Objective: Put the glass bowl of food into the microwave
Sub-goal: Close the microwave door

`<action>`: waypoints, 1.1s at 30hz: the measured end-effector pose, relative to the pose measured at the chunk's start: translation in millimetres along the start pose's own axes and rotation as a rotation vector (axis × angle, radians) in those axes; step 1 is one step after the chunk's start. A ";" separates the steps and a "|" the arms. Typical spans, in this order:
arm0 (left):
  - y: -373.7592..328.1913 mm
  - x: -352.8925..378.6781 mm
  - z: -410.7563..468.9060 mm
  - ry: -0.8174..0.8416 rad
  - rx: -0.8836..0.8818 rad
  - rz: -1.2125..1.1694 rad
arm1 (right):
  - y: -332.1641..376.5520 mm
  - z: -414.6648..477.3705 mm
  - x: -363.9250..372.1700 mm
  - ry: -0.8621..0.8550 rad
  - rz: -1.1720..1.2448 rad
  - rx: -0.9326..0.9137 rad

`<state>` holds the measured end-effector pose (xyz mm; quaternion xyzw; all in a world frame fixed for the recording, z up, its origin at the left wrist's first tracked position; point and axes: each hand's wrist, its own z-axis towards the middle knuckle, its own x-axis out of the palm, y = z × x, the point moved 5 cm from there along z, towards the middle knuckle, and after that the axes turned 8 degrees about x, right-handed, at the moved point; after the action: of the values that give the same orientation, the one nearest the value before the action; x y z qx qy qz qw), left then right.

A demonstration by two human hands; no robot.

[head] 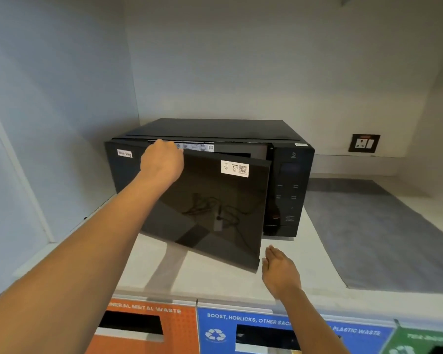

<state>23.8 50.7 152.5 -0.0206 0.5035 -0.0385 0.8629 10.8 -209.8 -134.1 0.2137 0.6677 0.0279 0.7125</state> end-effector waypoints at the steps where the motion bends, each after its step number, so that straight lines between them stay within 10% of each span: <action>1: 1.1 1.9 1.3 -0.023 0.014 -0.006 | 0.4 1.5 -0.1 0.005 -0.001 0.002; 33: 0.4 32.6 22.9 -0.338 0.116 -0.226 | -6.1 15.7 16.6 0.030 0.049 0.131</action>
<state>59.6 48.3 135.5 -0.0334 0.3430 -0.1601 0.9250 26.2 -214.2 -151.5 0.2759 0.6731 0.0048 0.6862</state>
